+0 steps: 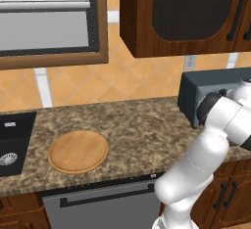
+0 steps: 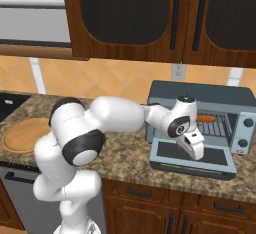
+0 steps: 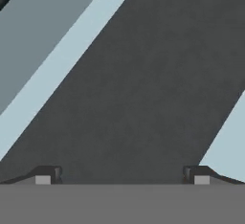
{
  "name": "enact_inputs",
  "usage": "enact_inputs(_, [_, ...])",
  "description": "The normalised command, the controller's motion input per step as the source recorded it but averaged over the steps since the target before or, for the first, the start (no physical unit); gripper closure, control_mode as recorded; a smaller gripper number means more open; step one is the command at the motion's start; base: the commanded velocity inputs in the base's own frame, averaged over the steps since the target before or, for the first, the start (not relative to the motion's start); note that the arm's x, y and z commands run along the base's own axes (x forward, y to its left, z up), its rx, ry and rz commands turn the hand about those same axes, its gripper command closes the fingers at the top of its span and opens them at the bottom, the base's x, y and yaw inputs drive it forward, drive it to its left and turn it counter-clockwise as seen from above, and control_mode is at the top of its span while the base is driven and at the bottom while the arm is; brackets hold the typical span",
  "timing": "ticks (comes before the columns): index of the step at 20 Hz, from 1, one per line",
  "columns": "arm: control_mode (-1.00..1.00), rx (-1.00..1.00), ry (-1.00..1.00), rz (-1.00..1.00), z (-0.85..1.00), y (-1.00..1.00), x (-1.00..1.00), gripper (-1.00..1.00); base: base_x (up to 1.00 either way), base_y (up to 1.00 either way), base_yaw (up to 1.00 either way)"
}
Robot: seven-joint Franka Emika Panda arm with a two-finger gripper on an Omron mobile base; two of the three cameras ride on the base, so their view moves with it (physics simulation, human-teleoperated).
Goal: Pick up the kebab skewer and baguette bread, and place them inside the toaster oven. Close the toaster oven door and start by setting the timer.
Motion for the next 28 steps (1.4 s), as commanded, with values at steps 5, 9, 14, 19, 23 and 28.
enact_inputs(5, [-1.0, 0.0, 0.07, -0.28, 0.0, 0.0, 0.2, -1.0, 0.0, 0.0, 0.0])
enact_inputs(9, [-1.0, 0.0, 0.03, -0.27, 0.0, 0.0, 0.14, -1.0, 0.0, 0.0, 0.0])
enact_inputs(14, [-1.0, 0.0, 0.0, -0.22, 0.0, 0.0, -0.01, -1.0, 0.0, 0.0, 0.0])
enact_inputs(19, [-1.0, 0.0, -0.03, -0.11, 0.06, 0.0, -0.54, -1.0, 0.0, 0.0, 0.0])
enact_inputs(23, [-1.0, 0.0, -0.07, 0.01, 0.12, 0.07, -1.0, -1.0, 0.0, 0.0, 0.0])
enact_inputs(28, [-1.0, -0.02, -0.03, 0.31, 0.11, 0.02, -1.0, -1.0, 0.0, 0.0, 0.0])
